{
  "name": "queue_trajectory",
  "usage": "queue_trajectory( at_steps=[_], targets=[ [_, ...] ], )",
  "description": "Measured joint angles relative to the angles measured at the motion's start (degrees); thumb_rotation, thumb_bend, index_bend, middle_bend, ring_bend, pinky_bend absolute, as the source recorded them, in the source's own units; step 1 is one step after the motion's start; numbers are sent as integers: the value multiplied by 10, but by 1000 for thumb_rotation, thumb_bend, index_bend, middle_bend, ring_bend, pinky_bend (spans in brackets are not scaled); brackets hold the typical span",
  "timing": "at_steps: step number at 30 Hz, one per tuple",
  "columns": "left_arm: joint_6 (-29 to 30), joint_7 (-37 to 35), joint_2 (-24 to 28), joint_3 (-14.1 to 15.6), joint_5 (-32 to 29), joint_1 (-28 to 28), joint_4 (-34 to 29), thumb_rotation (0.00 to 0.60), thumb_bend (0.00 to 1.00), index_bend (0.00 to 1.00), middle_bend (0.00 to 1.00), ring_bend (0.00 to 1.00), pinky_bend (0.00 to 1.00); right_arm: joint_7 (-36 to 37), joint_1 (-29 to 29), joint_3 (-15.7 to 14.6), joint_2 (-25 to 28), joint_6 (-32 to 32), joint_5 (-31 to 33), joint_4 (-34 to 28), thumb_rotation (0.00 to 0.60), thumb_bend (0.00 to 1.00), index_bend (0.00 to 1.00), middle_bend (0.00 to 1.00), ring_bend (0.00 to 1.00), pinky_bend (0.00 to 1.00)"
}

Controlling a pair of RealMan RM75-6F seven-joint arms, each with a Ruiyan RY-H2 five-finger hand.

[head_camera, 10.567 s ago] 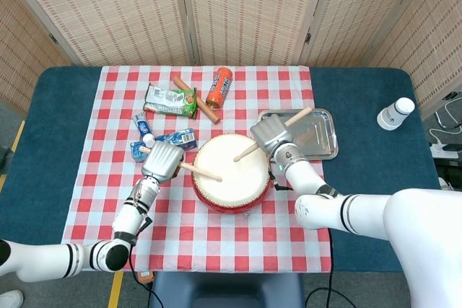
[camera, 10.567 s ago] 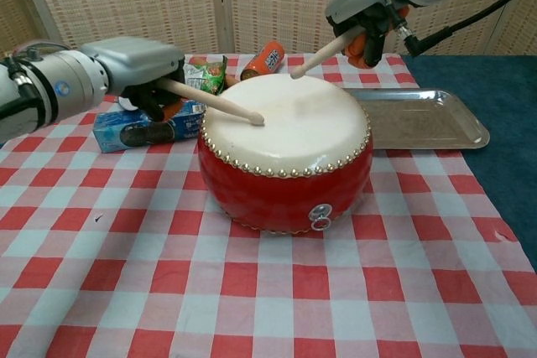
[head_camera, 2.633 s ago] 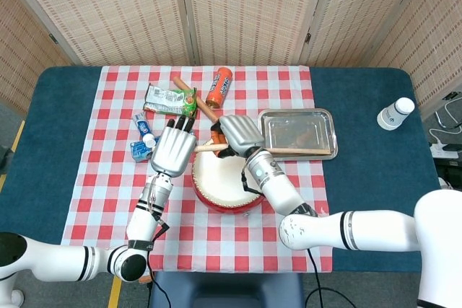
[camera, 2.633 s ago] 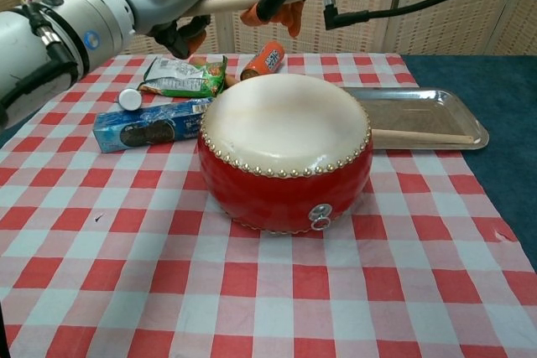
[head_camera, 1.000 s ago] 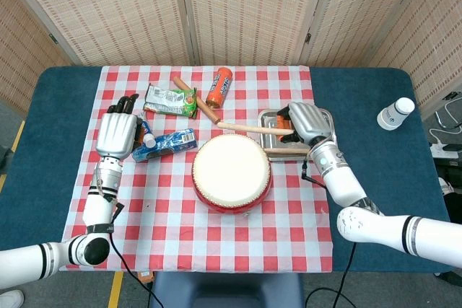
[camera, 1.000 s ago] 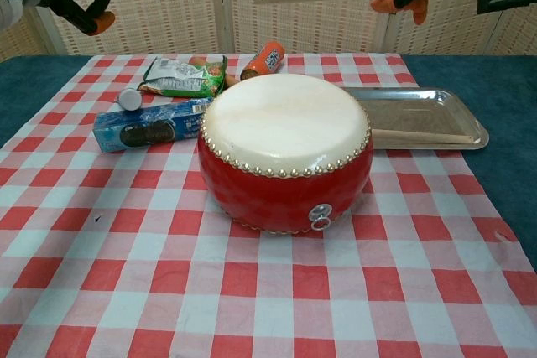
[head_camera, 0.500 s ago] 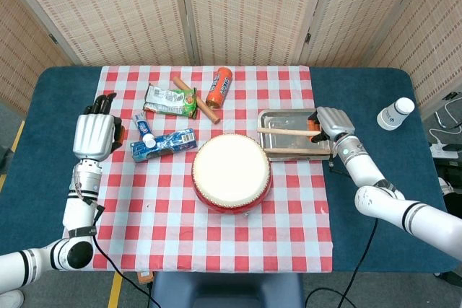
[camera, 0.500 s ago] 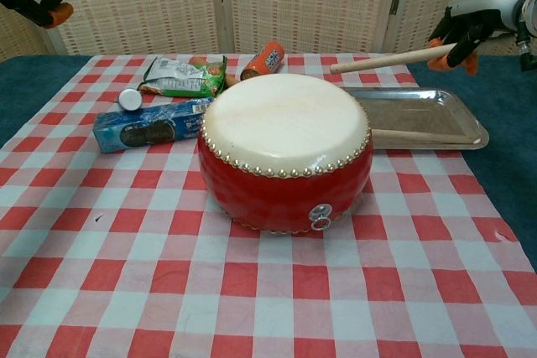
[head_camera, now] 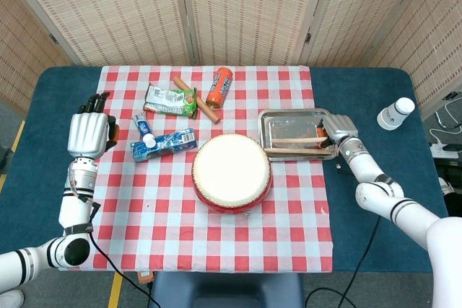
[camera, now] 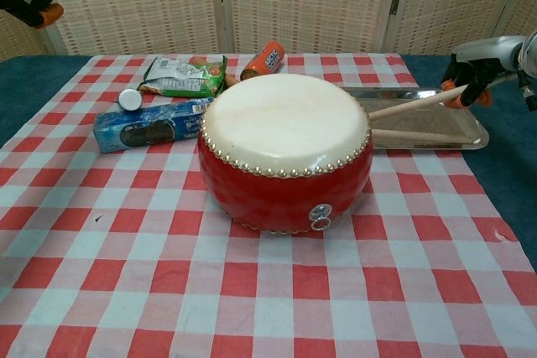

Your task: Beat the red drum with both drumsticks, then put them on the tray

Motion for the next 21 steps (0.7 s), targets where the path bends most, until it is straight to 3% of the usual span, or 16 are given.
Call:
queue_trajectory(
  at_steps=[3,10,14,21],
  targets=[
    [-2,-2,0,-1,0,1,2,600,489,0,80,77,252,14,-1,5,-8,-9,-20,16,600,372,752,697,515,449],
    [1,-6,2,-5,6,4,0,600,488,0,73,70,246,19,10,4,-27,-42,-47,55,600,103,334,402,237,258],
    [1,-8,2,-6,7,6,1,600,487,0,71,67,242,17,14,3,-39,-45,-49,70,600,37,255,344,186,235],
    [1,-16,7,-8,12,10,2,600,482,0,69,66,238,14,13,9,-31,-25,-53,61,600,34,225,331,176,232]
  ],
)
